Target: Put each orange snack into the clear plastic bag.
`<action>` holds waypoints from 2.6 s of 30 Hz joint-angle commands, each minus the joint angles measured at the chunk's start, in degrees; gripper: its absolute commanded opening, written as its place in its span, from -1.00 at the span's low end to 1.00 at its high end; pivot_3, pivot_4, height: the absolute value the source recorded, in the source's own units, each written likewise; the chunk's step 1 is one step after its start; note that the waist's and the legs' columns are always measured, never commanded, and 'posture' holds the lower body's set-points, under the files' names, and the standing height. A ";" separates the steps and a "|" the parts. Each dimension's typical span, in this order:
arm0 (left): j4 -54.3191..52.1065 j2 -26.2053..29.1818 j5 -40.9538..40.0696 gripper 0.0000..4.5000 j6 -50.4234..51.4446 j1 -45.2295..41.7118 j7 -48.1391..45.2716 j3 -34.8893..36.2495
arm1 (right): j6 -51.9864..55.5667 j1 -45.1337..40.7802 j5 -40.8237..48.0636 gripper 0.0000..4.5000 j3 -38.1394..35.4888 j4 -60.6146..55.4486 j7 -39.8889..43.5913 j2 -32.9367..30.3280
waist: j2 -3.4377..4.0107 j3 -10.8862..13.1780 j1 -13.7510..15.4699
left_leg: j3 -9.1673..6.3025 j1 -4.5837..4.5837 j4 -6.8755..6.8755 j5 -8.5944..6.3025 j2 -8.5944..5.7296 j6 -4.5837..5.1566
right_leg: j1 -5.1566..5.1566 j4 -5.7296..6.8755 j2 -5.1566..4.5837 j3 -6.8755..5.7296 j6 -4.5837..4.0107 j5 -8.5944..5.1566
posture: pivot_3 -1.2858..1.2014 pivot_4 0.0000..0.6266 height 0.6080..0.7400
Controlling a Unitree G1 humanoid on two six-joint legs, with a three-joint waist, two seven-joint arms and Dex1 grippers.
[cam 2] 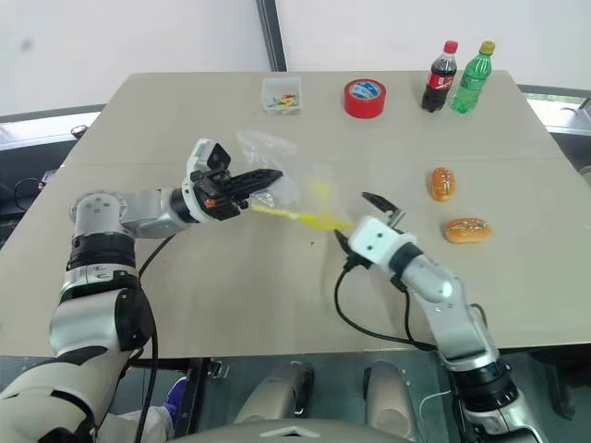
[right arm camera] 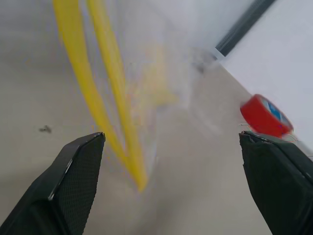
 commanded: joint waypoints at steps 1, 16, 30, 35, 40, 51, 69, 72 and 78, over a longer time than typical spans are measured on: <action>-1.42 -1.66 -3.79 -0.96 -0.18 -0.69 5.15 4.01 | 1.21 1.93 4.48 1.00 -2.53 -7.37 3.75 -2.52 | 0.00 0.01 -0.03 | 0.01 0.00 0.00 0.00 0.00 0.00 | 0.00 0.01 0.00 0.00 0.00 0.00 | 0.03 -0.52 1.00; -6.48 -8.18 -19.88 -0.96 -6.74 2.40 23.70 6.52 | 2.03 -14.31 -2.04 1.00 4.58 11.85 -8.15 9.41 | -0.05 -0.01 -0.17 | 0.42 -0.05 -0.01 0.00 0.06 0.00 | -0.28 0.10 0.01 0.47 -0.06 0.05 | 0.03 -0.52 1.00; -15.23 -7.49 -27.38 -1.00 -15.39 8.11 31.99 2.21 | -0.71 -18.34 -0.28 -0.98 -0.08 14.85 -10.39 9.07 | -0.05 -0.01 -0.40 | 0.96 -0.05 -0.03 0.00 0.10 0.00 | -0.68 0.52 0.11 1.03 -0.06 0.06 | 0.03 -0.52 1.00; -27.49 -4.20 -4.40 -0.77 -23.35 11.67 23.49 -3.64 | 0.31 -21.66 -1.45 -1.00 -2.32 17.79 -10.09 5.29 | -0.05 -0.01 -0.34 | 1.13 -0.05 -0.04 0.00 0.12 0.00 | -0.73 0.56 0.13 1.15 -0.07 0.06 | 0.03 -0.52 1.00; -45.76 2.24 24.69 0.21 -41.41 15.67 10.88 -17.20 | 2.08 -26.89 -2.84 -1.00 -0.81 21.64 -5.74 -0.33 | -0.05 0.00 -0.34 | 1.26 -0.04 -0.14 0.00 0.14 0.00 | -0.77 0.52 0.15 1.23 -0.08 0.07 | 0.03 -0.52 1.00; -69.90 10.22 63.74 0.80 -59.35 21.69 6.64 -33.18 | 12.56 -39.85 -8.49 -1.00 4.89 32.99 -1.47 -2.04 | -0.05 0.05 -0.17 | 1.40 -0.08 -0.54 0.00 0.43 0.01 | -0.82 -0.03 0.33 1.26 -0.30 0.22 | 0.03 -0.52 1.00; -71.30 4.58 78.64 0.80 -38.23 13.80 7.56 -43.05 | 19.29 -44.02 -11.74 -1.00 7.75 33.72 -3.07 4.34 | -0.05 0.06 -0.36 | 1.35 -0.07 -0.48 0.00 0.50 0.01 | -0.82 0.05 0.53 1.24 -0.29 0.23 | 0.03 -0.52 1.00; -70.22 4.18 80.25 0.80 -37.93 13.24 7.17 -44.12 | 20.59 -43.84 -11.60 -1.00 7.53 32.56 -3.23 5.04 | -0.05 0.06 -0.40 | 1.36 -0.08 -0.47 0.00 0.50 0.01 | -0.82 0.04 0.53 1.24 -0.29 0.23 | 0.03 -0.52 1.00; -68.91 4.14 82.66 0.80 -38.57 13.14 5.57 -45.06 | 22.54 -43.27 -11.46 -1.00 7.62 30.60 -3.55 5.81 | -0.05 0.07 -0.38 | 1.36 -0.08 -0.48 0.00 0.52 0.01 | -0.83 0.04 0.54 1.24 -0.29 0.23 | 0.03 -0.52 1.00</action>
